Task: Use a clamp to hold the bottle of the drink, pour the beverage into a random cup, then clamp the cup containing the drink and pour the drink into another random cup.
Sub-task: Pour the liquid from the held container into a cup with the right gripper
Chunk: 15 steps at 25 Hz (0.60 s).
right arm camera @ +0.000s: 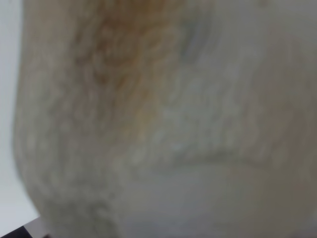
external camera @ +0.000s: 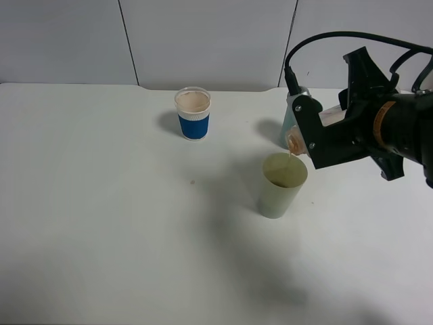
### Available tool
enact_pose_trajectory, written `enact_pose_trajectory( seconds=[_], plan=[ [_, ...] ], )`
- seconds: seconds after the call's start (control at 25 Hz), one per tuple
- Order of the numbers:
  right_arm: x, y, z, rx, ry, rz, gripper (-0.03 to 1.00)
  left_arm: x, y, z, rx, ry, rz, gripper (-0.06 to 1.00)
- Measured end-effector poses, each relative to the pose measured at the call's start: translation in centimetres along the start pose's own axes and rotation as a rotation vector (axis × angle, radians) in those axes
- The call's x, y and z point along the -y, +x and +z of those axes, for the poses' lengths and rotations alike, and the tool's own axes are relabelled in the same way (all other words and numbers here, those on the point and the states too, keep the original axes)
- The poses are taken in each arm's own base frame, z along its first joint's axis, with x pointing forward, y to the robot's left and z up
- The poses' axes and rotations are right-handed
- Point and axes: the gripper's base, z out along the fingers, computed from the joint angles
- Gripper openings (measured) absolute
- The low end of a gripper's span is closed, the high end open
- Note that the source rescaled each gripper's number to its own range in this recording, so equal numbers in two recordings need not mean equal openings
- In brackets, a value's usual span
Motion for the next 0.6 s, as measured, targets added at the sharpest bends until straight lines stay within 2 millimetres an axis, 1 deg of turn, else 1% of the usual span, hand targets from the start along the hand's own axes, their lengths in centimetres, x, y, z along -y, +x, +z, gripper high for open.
enact_pose_trajectory(
  seconds=[0.4, 0.6],
  plan=[
    [-0.08, 0.47, -0.05, -0.055, -0.009, -0.002, 0.00, 0.00, 0.00, 0.00, 0.000, 0.000, 0.000, 1.00],
    [0.17, 0.66, -0.06, -0.076, 0.018, -0.030, 0.00, 0.00, 0.00, 0.00, 0.000, 0.000, 0.000, 1.00]
  ],
)
